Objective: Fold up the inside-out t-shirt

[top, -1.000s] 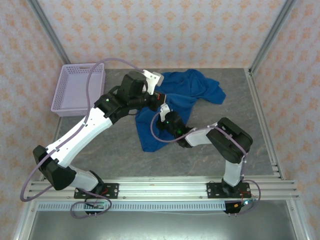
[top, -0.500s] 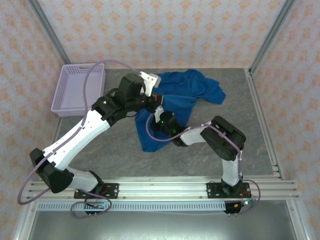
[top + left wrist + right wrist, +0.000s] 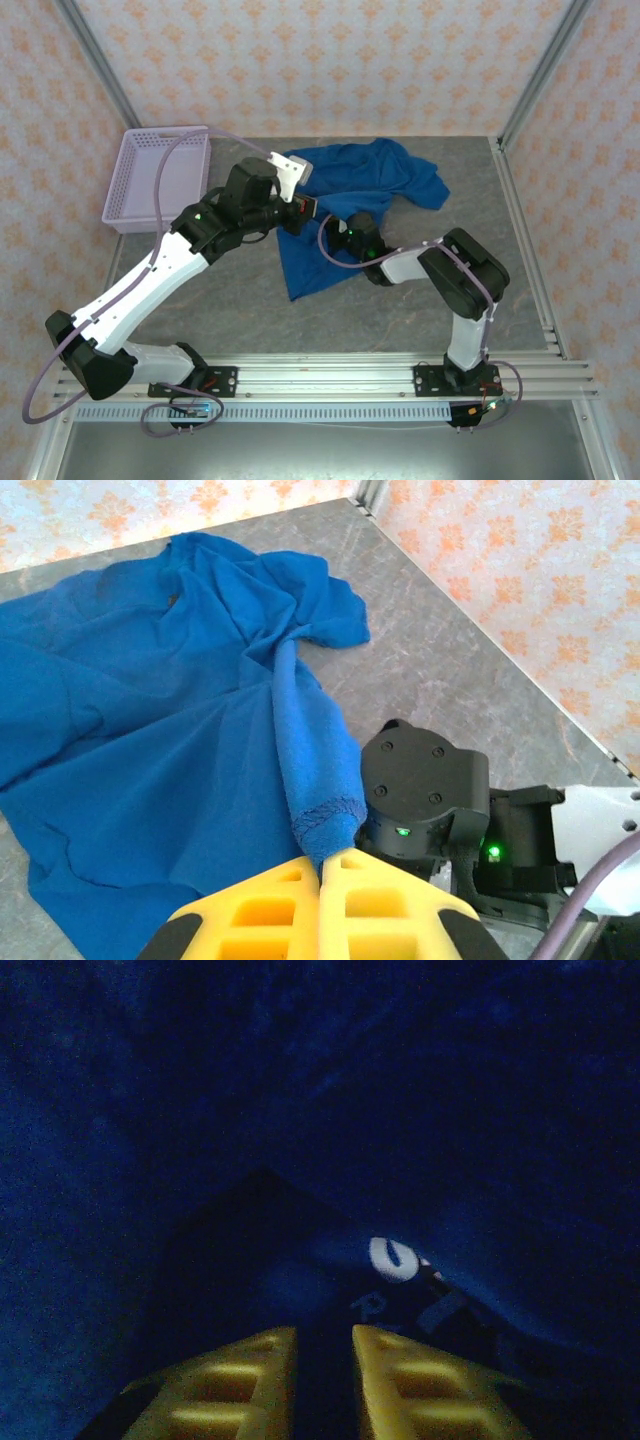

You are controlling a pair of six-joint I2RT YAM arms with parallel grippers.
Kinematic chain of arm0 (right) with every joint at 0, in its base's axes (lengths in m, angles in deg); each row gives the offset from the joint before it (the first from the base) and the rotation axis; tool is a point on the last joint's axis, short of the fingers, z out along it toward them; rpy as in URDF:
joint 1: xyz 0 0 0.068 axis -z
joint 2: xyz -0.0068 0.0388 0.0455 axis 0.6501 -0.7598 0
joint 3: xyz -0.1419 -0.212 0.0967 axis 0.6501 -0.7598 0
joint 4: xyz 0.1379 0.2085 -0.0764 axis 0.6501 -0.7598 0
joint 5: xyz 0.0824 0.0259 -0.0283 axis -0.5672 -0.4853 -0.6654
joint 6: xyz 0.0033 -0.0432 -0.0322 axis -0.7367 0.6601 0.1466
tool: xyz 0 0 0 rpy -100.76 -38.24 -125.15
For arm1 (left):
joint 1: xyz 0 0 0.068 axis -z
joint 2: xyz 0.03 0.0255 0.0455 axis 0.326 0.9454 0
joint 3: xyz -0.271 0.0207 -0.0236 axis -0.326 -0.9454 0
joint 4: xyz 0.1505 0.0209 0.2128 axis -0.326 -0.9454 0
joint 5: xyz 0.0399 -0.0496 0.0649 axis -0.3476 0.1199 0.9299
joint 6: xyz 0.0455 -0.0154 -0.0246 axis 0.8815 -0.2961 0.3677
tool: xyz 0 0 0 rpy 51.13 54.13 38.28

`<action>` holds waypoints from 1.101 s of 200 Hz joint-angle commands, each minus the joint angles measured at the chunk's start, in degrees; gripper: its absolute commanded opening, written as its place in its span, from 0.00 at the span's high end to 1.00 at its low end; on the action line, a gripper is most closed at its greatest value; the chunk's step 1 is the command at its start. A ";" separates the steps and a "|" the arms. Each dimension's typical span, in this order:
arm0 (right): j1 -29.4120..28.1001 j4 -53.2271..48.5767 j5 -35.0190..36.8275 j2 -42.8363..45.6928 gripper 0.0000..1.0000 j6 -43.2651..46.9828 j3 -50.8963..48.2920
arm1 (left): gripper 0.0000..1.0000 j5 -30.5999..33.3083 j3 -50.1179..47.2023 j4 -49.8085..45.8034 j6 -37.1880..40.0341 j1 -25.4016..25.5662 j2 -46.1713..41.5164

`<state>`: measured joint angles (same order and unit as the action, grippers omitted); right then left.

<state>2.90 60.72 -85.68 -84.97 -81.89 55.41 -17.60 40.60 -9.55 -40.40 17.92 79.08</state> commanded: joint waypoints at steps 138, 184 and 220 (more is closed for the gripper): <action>-0.57 -21.01 15.62 -0.15 0.68 18.19 9.68 | 1.00 -8.23 16.03 4.00 -0.47 3.77 4.71; 0.75 -27.79 17.71 -5.13 0.65 19.51 17.33 | 1.00 -9.37 17.57 3.42 0.22 5.85 5.33; 2.66 -32.99 17.22 -8.23 0.60 18.86 22.58 | 1.00 -11.17 15.59 4.89 0.53 5.85 3.65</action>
<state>4.06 33.90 -70.01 -91.02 -63.31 74.36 -25.73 56.49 -6.54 -41.48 23.36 84.78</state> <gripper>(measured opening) 0.378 0.043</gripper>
